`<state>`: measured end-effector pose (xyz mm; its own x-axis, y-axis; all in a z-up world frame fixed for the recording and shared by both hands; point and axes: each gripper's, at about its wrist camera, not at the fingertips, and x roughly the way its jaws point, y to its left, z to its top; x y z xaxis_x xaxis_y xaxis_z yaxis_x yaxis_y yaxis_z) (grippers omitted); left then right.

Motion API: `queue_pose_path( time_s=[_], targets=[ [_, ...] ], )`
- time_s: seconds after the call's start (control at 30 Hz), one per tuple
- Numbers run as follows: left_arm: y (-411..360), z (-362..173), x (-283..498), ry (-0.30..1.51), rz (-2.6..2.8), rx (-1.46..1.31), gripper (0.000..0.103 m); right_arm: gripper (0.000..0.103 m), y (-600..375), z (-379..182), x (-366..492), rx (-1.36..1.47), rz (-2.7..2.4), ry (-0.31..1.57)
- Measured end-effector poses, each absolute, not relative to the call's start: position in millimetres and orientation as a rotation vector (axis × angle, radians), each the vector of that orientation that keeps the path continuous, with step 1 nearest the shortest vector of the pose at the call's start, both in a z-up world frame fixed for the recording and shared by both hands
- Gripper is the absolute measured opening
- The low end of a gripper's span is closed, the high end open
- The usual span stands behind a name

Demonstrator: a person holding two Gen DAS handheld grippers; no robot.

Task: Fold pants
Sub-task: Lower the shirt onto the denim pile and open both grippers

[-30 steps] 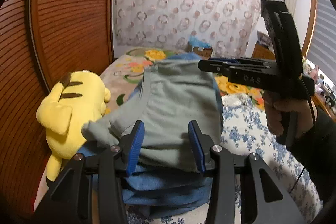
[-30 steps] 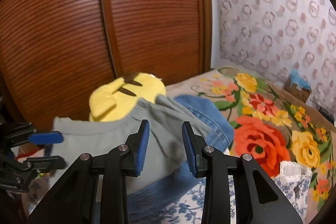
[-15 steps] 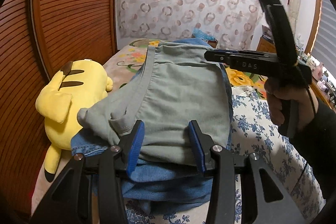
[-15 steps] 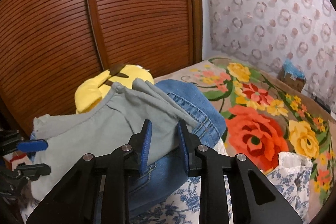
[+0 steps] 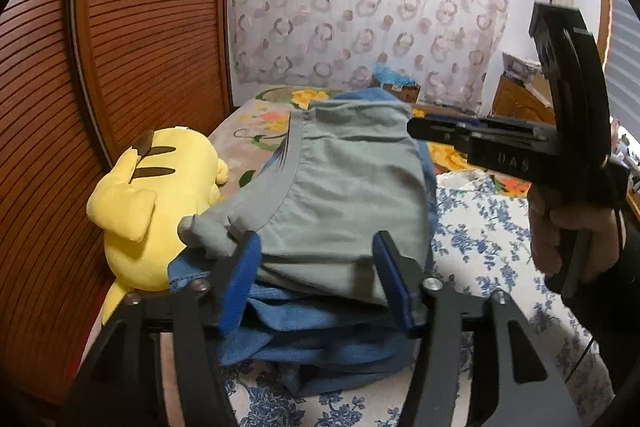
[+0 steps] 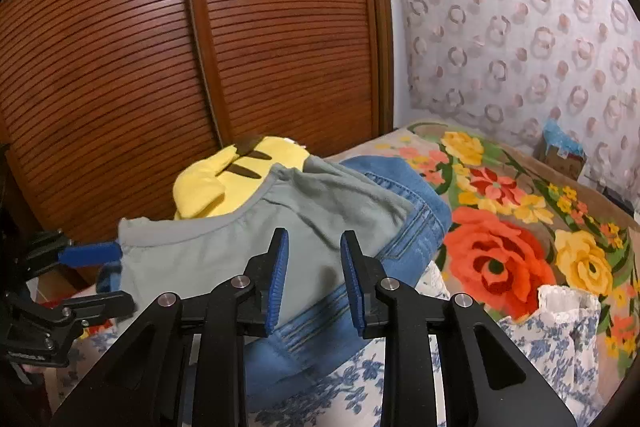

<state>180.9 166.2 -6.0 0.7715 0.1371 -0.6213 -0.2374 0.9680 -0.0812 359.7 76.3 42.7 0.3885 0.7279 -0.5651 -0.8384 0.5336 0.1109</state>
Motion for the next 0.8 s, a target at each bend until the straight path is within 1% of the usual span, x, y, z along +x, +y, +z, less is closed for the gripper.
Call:
queue_pose_path(
  time_s=[0.3,0.8],
  targets=[
    [162.6,12.5,163.7,0.62,0.208,-0.165,0.061,0.03,61.0,53.8,336.0,-0.182,0.999,0.585],
    [157.0,21.9,134.9,0.585,0.278,-0.151,0.061,0.042,44.6,61.8,294.9,-0.168,0.972,0.564]
  ],
)
